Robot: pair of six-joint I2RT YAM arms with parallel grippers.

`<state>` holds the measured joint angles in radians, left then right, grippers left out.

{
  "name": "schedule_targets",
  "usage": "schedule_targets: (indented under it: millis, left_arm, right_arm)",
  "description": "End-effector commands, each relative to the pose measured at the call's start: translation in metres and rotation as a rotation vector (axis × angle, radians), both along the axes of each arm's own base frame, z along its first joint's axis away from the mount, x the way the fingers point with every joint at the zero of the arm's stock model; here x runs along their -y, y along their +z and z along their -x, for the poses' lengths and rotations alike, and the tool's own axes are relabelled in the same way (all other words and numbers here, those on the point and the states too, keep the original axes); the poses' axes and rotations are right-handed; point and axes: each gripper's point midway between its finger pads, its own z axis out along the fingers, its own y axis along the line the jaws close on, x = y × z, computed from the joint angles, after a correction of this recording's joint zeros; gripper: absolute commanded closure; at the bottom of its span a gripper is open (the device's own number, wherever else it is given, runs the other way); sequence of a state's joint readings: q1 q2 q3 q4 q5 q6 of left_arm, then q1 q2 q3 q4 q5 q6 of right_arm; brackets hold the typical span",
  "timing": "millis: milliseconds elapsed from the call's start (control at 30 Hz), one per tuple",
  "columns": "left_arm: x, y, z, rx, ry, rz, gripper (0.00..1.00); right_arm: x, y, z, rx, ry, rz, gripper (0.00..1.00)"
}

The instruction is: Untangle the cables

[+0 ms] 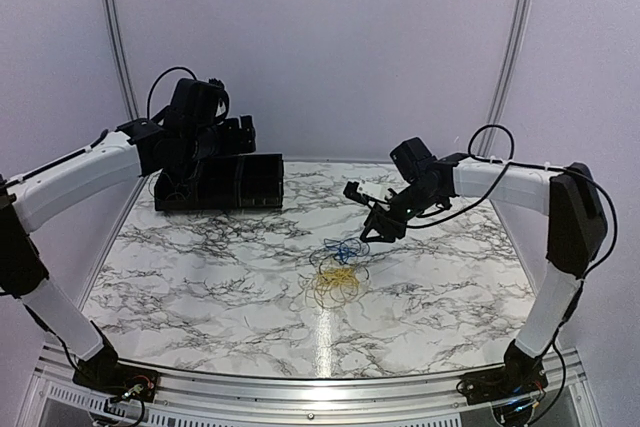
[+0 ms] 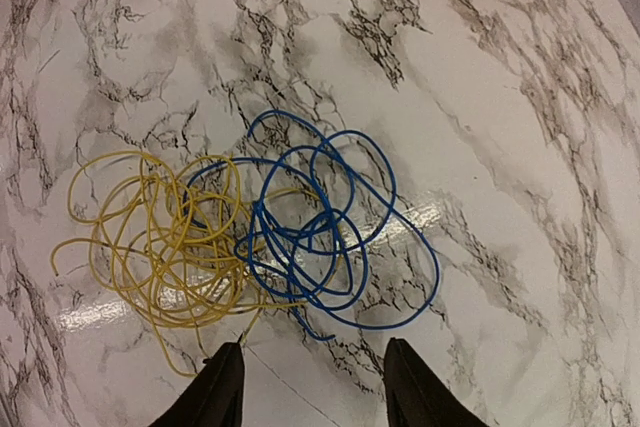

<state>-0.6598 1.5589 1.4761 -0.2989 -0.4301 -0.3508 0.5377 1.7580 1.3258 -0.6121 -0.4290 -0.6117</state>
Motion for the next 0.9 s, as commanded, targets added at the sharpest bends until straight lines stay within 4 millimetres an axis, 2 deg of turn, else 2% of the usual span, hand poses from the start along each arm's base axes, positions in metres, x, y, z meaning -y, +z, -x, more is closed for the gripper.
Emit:
schedule_targets:
  millis: [0,67,133,233,300,400,533,633,733,767,867]
  left_arm:
    - [0.038,-0.05,0.01,-0.172,-0.027,0.195,0.01]
    - [0.043,-0.058,0.018,-0.196,-0.042,0.237,0.01]
    - [0.047,-0.053,0.027,-0.161,-0.086,0.292,0.02]
    - [0.05,-0.036,0.037,-0.061,-0.167,0.381,0.12]
    - [0.052,-0.034,0.042,-0.045,-0.202,0.379,0.19]
    - [0.066,-0.039,0.047,-0.087,-0.289,0.335,0.27]
    - [0.078,-0.056,0.053,-0.161,-0.352,0.313,0.35]
    - [0.072,-0.072,0.05,-0.232,-0.289,0.28,0.36]
    - [0.072,-0.084,0.05,-0.275,-0.27,0.26,0.36]
    - [0.074,-0.085,0.051,-0.277,-0.276,0.255,0.36]
    - [0.087,-0.085,0.056,-0.269,-0.347,0.232,0.35]
  right_arm:
    - [-0.006,-0.009,-0.007,-0.123,-0.04,-0.043,0.53]
    - [-0.005,-0.017,-0.017,-0.153,-0.071,-0.06,0.54]
    - [-0.005,-0.024,-0.022,-0.161,-0.079,-0.056,0.54]
    - [-0.006,-0.035,-0.024,-0.194,-0.073,-0.048,0.55]
    - [-0.01,-0.038,-0.024,-0.213,-0.062,-0.062,0.57]
    - [-0.015,-0.041,-0.028,-0.223,-0.057,-0.08,0.59]
    - [-0.019,-0.05,-0.034,-0.237,-0.058,-0.076,0.65]
    - [-0.021,-0.052,-0.032,-0.254,-0.033,-0.08,0.81]
    - [-0.023,-0.043,-0.029,-0.257,-0.019,-0.095,0.96]
    - [-0.023,-0.033,-0.027,-0.247,-0.011,-0.108,1.0]
    - [-0.025,0.006,-0.022,-0.208,0.006,-0.161,1.0]
